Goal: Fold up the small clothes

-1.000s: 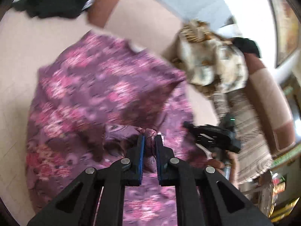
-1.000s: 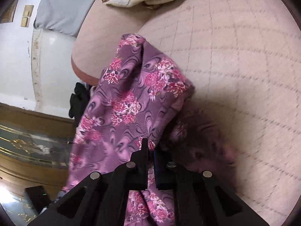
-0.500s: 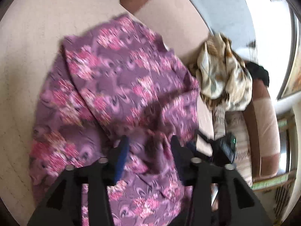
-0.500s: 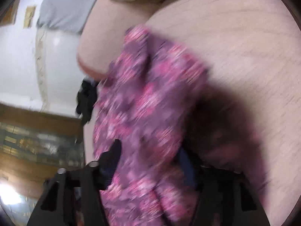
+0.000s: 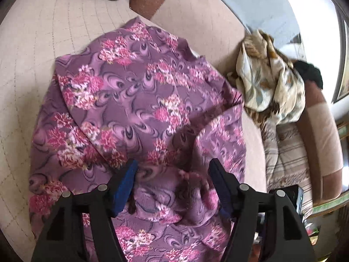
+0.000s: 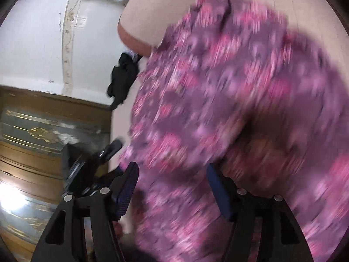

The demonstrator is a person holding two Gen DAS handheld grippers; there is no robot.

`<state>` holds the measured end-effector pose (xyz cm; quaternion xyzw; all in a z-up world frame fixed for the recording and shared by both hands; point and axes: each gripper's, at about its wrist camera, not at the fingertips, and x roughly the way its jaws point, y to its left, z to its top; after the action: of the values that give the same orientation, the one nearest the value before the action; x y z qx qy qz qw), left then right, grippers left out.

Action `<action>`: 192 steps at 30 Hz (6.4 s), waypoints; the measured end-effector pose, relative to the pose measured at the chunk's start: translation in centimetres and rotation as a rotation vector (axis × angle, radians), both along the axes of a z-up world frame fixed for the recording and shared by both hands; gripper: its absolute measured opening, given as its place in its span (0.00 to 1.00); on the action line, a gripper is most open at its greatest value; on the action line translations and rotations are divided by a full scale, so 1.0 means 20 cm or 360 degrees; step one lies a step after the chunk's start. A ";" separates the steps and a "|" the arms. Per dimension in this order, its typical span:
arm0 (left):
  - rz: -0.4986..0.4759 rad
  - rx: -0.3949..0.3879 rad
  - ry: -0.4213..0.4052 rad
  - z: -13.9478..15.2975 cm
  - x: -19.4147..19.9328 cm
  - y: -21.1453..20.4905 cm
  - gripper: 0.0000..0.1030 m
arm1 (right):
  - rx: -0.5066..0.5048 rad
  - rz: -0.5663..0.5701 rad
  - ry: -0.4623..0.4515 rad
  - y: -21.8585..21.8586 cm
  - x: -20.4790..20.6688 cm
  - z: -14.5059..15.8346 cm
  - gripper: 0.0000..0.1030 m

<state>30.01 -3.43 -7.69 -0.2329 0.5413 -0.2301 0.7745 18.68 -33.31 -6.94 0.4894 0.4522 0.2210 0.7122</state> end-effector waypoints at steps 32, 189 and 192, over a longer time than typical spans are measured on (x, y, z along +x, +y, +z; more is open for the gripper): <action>0.0039 0.0238 0.0284 0.01 -0.26 0.13 0.63 | -0.0219 -0.0004 0.0061 0.33 -0.14 0.08 0.54; 0.0304 0.0501 -0.0881 1.08 -1.66 0.14 0.84 | -0.0884 -0.0596 -0.0597 -0.25 -1.23 0.95 0.91; 0.0291 0.0467 -0.0918 1.16 -1.64 0.14 0.86 | -0.0894 -0.0592 -0.0700 -0.26 -1.27 1.13 0.97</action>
<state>-2.74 -0.61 15.52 -0.0917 0.3040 -0.1358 0.9385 -6.69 -38.61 15.66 0.2902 0.2356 0.0557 0.9258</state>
